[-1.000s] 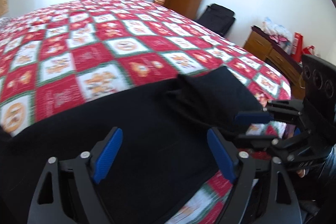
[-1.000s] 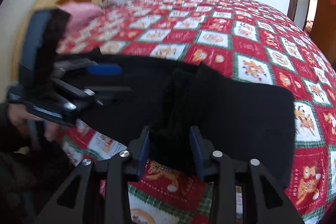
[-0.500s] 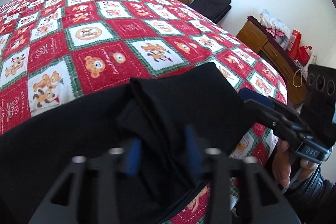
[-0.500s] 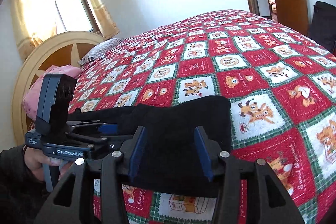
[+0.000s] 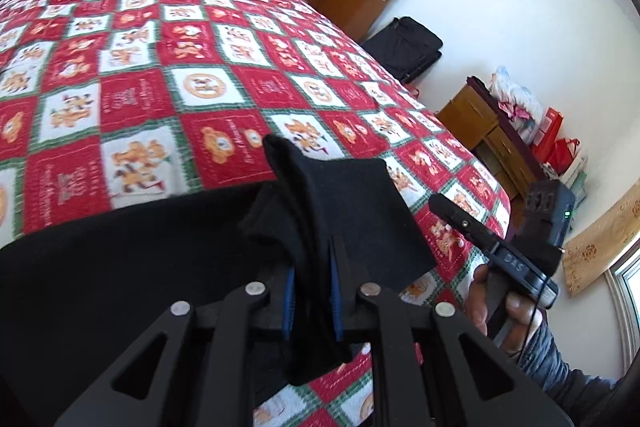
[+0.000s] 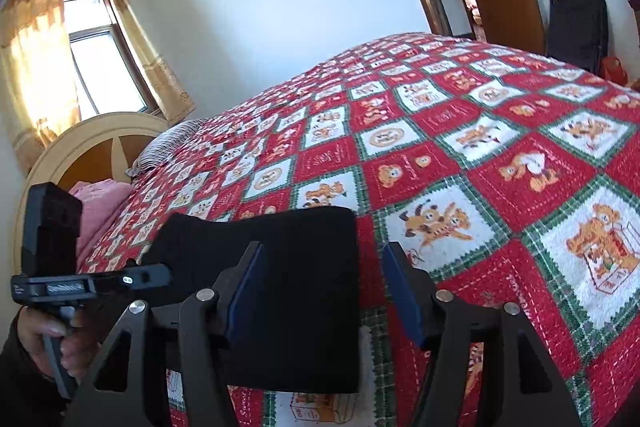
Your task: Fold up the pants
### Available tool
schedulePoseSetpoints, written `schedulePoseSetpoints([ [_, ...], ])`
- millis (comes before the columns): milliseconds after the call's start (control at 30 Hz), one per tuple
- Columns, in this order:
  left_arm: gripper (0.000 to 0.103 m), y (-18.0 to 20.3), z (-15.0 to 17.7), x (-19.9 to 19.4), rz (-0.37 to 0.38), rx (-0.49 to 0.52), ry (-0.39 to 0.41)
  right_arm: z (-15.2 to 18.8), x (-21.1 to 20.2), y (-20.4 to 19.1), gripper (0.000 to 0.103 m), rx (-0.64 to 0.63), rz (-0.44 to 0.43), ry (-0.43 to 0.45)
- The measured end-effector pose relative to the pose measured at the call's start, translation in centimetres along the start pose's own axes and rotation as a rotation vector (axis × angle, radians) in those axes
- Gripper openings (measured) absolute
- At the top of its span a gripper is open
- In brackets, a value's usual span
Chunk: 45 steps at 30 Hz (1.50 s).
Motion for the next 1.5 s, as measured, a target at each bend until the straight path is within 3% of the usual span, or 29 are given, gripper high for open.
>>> schedulePoseSetpoints([
  [533,0.015,-6.5,2.4,-1.5,-0.081,-0.116,0.005,0.6,0.5,-0.6,0.063,-0.042,0.004,-0.016],
  [767,0.015,-8.2,2.2,-2.9,-0.099,-0.145,0.05,0.9,0.8,-1.6,0.063,-0.083,-0.006,-0.025],
  [967,0.015,-10.0,3.3,-1.5,-0.171,-0.134,0.025,1.6,1.0,-4.2,0.064,-0.163,-0.09,-0.041],
  [1067,0.016,-11.0,3.8,-0.8,-0.184,-0.146,0.013,3.0,1.8,-6.5,0.064,-0.227,-0.173,-0.111],
  [1167,0.018,-11.9,4.0,-0.8,-0.2,-0.145,0.019,5.5,3.5,-8.2,0.064,-0.278,-0.234,-0.25],
  [1300,0.018,-12.1,4.2,-0.9,-0.179,-0.155,0.027,9.5,5.7,-8.7,0.065,-0.388,-0.184,-0.438],
  [1400,0.021,-12.3,4.4,-1.3,-0.173,-0.165,0.038,10.2,5.5,-9.6,0.067,-0.514,-0.137,-0.438],
  [1500,0.023,-12.7,4.4,-2.0,-0.173,-0.177,0.061,9.4,4.7,-9.9,0.067,-0.478,-0.16,-0.405],
])
Point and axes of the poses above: each gripper's, at about its wrist camera, not at the fingertips, and x roughly the way its jaws point, y to its right, z to its underside, the point moved 7 cm from there along x, roughly the way its jaws point, and after that the axes turned 11 degrees about -z, right-handed, at the moved point
